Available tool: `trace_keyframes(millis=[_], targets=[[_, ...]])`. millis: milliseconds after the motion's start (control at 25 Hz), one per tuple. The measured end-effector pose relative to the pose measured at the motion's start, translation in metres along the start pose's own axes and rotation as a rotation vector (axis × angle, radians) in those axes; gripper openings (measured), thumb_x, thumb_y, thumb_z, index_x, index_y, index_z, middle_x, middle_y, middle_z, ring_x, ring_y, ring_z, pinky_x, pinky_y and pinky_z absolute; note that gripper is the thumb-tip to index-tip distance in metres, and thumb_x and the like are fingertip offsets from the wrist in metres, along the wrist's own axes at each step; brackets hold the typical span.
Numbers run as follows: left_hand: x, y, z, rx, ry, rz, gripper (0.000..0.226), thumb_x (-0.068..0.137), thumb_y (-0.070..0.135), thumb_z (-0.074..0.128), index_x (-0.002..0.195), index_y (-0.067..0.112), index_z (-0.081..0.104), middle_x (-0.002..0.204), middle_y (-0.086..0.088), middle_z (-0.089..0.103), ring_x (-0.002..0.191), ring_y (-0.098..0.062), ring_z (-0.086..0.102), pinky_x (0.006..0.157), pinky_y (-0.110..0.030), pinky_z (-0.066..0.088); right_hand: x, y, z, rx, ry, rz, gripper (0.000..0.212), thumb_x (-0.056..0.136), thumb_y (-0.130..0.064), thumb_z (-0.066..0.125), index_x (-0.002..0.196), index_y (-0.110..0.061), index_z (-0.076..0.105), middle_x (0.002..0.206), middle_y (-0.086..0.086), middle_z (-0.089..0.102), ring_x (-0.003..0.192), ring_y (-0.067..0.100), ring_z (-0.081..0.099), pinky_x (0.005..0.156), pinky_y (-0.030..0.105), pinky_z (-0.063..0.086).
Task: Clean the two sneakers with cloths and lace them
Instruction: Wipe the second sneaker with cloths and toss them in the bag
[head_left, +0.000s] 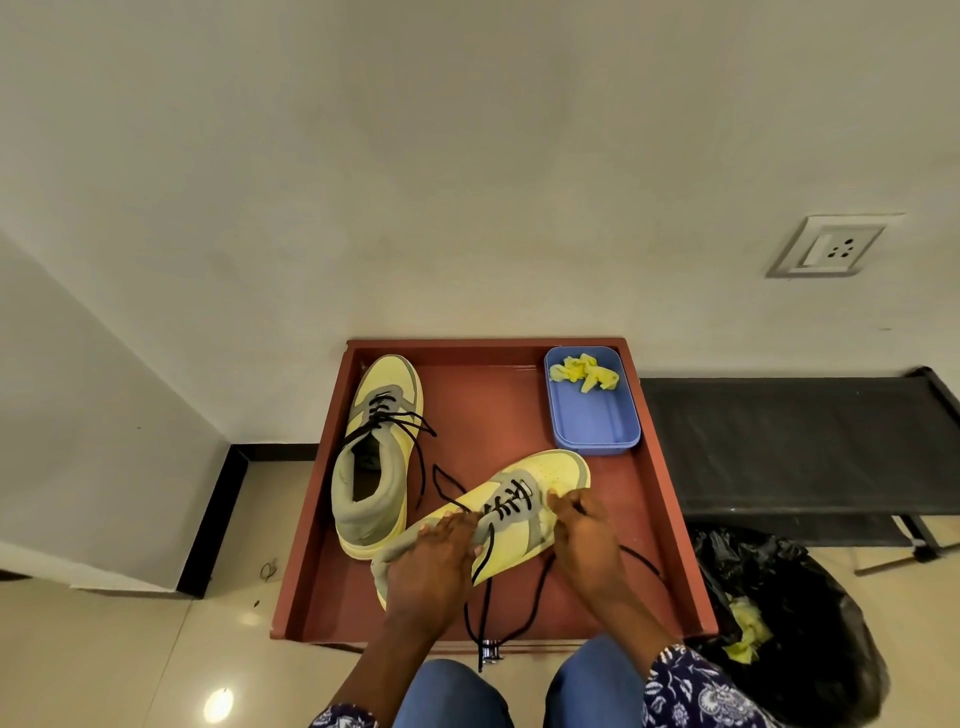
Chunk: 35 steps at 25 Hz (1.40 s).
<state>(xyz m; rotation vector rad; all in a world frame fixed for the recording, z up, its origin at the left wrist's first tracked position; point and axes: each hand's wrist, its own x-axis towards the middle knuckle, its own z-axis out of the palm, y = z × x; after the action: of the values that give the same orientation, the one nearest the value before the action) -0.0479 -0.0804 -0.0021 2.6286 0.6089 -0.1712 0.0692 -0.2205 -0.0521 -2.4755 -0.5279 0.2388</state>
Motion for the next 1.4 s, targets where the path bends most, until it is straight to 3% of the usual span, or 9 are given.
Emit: trace_keyframes(millis=[120,280,360,480,840,1040,1200,1280,1400], targets=[[0.001,-0.002,0.0,0.019,-0.009,0.003,0.043,0.099,0.031,0.031,0.141,0.028,0.03,0.143,0.009,0.043,0.131,-0.014,0.041,0.094,-0.03,0.046,0.012,0.005,-0.007,-0.007,-0.001,0.105,0.025,0.09,0.001,0.046,0.108,0.007,0.063,0.091,0.018,0.06,0.086,0.03,0.061,0.068,0.002,0.035],[0.001,-0.001,-0.001,0.039,-0.017,0.005,0.043,0.099,0.032,0.028,0.142,0.03,0.027,0.145,0.011,0.039,0.133,-0.012,0.038,0.094,-0.028,0.044,0.034,-0.007,-0.017,-0.047,0.039,0.161,0.035,0.089,0.001,0.045,0.121,0.005,0.056,0.11,0.027,0.06,0.106,0.039,0.054,0.091,0.033,0.042],[0.001,-0.002,-0.001,0.046,-0.022,0.005,0.043,0.1,0.032,0.028,0.142,0.031,0.026,0.146,0.012,0.038,0.133,-0.011,0.038,0.092,-0.027,0.045,0.048,-0.016,-0.018,-0.053,0.076,0.187,0.035,0.085,0.006,0.047,0.119,0.005,0.058,0.112,0.027,0.061,0.109,0.04,0.053,0.093,0.038,0.043],[0.003,-0.005,0.002,0.027,-0.03,0.006,0.042,0.1,0.032,0.028,0.142,0.03,0.028,0.146,0.011,0.038,0.133,-0.012,0.038,0.094,-0.028,0.044,0.062,-0.023,-0.015,-0.062,0.075,0.199,0.037,0.079,0.009,0.051,0.114,0.006,0.062,0.109,0.029,0.061,0.105,0.042,0.055,0.09,0.037,0.045],[0.002,-0.003,0.0,0.047,-0.026,0.012,0.044,0.1,0.034,0.027,0.143,0.031,0.024,0.149,0.012,0.033,0.137,-0.012,0.031,0.099,-0.025,0.039,0.064,-0.027,-0.004,-0.254,-0.084,0.048,0.048,0.086,-0.006,0.054,0.133,-0.016,0.049,0.134,0.006,0.042,0.12,0.03,0.04,0.101,0.026,0.031],[0.002,-0.004,0.003,0.049,-0.052,-0.008,0.045,0.1,0.035,0.027,0.144,0.031,0.023,0.15,0.011,0.03,0.139,-0.014,0.028,0.102,-0.027,0.038,0.049,-0.029,0.003,-0.16,-0.048,-0.098,0.04,0.084,-0.004,0.053,0.121,-0.014,0.061,0.124,0.01,0.055,0.112,0.037,0.048,0.099,0.036,0.036],[0.001,-0.003,0.001,0.061,-0.014,0.009,0.042,0.099,0.034,0.027,0.142,0.032,0.028,0.145,0.013,0.039,0.131,-0.01,0.04,0.09,-0.027,0.046,0.025,-0.006,0.014,-0.143,0.08,-0.161,0.041,0.068,0.005,0.065,0.107,-0.004,0.068,0.105,0.022,0.063,0.092,0.046,0.058,0.078,0.049,0.053],[0.001,-0.002,0.001,0.04,-0.006,0.013,0.042,0.099,0.033,0.029,0.142,0.03,0.029,0.144,0.012,0.041,0.13,-0.011,0.041,0.091,-0.027,0.045,0.008,-0.001,0.013,-0.128,0.075,-0.158,0.027,0.083,-0.005,0.057,0.109,-0.006,0.066,0.11,0.019,0.059,0.098,0.039,0.057,0.082,0.045,0.053],[0.001,-0.002,0.0,0.016,-0.004,0.011,0.043,0.099,0.032,0.029,0.142,0.03,0.028,0.144,0.011,0.04,0.132,-0.011,0.039,0.093,-0.025,0.043,-0.002,0.0,0.012,-0.086,0.046,-0.125,0.013,0.094,-0.027,0.051,0.085,-0.021,0.057,0.102,0.013,0.057,0.091,0.028,0.057,0.076,0.038,0.05]])
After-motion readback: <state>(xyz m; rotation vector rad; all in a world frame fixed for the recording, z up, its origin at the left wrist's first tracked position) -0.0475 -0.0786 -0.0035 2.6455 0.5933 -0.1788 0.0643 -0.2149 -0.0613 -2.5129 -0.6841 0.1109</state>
